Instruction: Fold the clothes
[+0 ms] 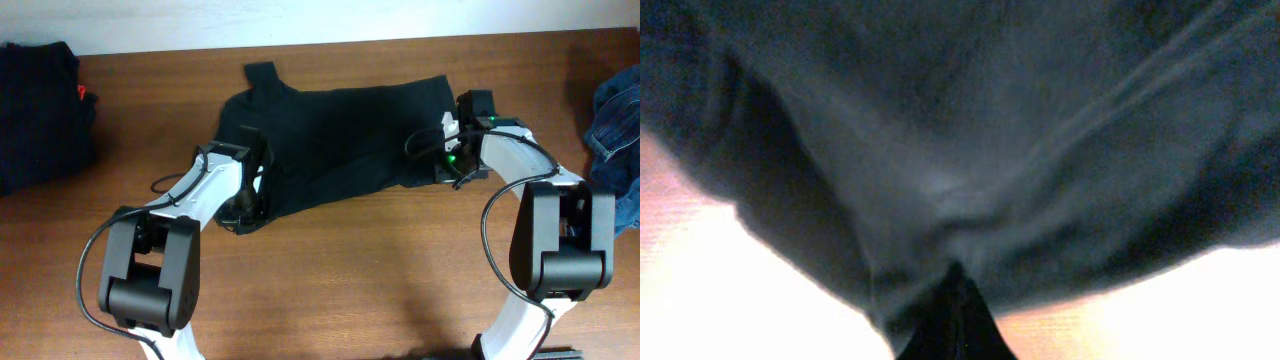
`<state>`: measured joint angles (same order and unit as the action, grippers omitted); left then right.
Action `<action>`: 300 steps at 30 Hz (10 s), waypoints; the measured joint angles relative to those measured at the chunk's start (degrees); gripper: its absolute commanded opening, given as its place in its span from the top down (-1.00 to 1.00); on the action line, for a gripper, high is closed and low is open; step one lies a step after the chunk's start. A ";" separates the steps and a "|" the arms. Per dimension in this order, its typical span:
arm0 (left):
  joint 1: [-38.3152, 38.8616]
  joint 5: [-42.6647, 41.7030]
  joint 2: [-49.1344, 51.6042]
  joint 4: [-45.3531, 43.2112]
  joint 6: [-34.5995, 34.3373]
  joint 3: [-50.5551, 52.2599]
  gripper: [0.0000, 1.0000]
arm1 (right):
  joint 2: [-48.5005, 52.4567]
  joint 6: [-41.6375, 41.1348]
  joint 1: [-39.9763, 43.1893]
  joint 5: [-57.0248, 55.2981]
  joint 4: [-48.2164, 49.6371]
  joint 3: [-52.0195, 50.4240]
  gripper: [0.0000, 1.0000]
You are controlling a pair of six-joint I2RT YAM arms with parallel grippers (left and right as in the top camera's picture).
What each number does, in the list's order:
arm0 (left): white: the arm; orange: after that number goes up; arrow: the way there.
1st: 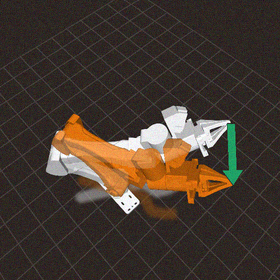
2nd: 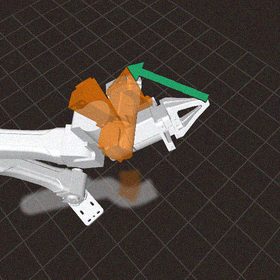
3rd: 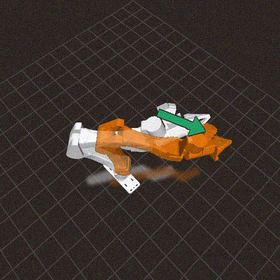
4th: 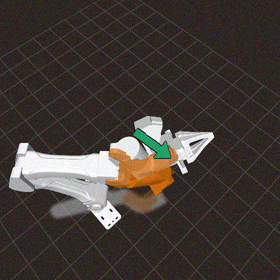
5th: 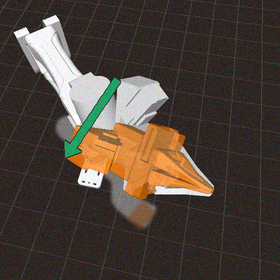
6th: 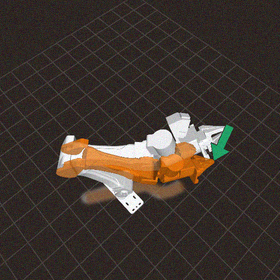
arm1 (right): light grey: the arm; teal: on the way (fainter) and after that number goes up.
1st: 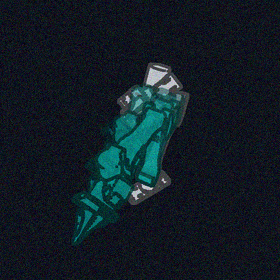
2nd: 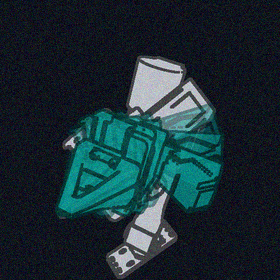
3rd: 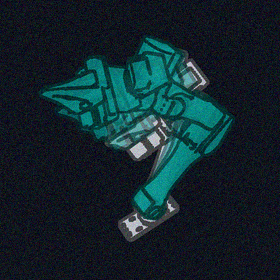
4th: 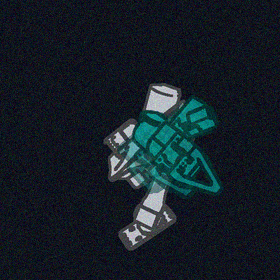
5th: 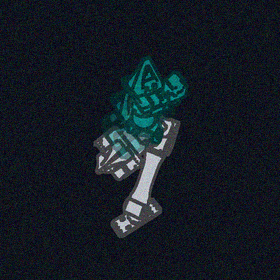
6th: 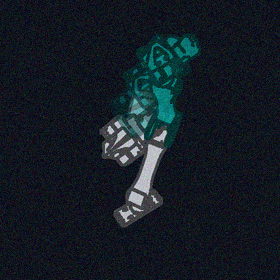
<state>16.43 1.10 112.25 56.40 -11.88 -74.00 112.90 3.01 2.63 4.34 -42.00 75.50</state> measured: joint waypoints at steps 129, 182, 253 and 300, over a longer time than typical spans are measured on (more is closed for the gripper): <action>-7.85 6.84 -3.39 1.03 -1.68 9.03 0.99 | -3.52 -3.34 -1.14 -2.10 1.31 -9.09 0.92; -11.08 -13.40 16.70 -47.43 9.55 -26.95 -0.54 | 7.69 -4.13 -1.20 -0.22 8.20 19.41 -0.75; -10.93 -14.25 29.09 -57.88 9.51 -27.12 0.01 | 19.30 -4.26 -1.18 -5.38 23.06 19.54 -0.51; -10.95 -15.93 29.90 -30.99 9.31 -47.52 0.99 | 19.30 -4.07 -0.59 -4.76 22.95 19.63 0.77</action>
<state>5.48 -14.83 142.15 25.41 -2.57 -121.51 132.20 -1.06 2.04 -0.43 -19.05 95.13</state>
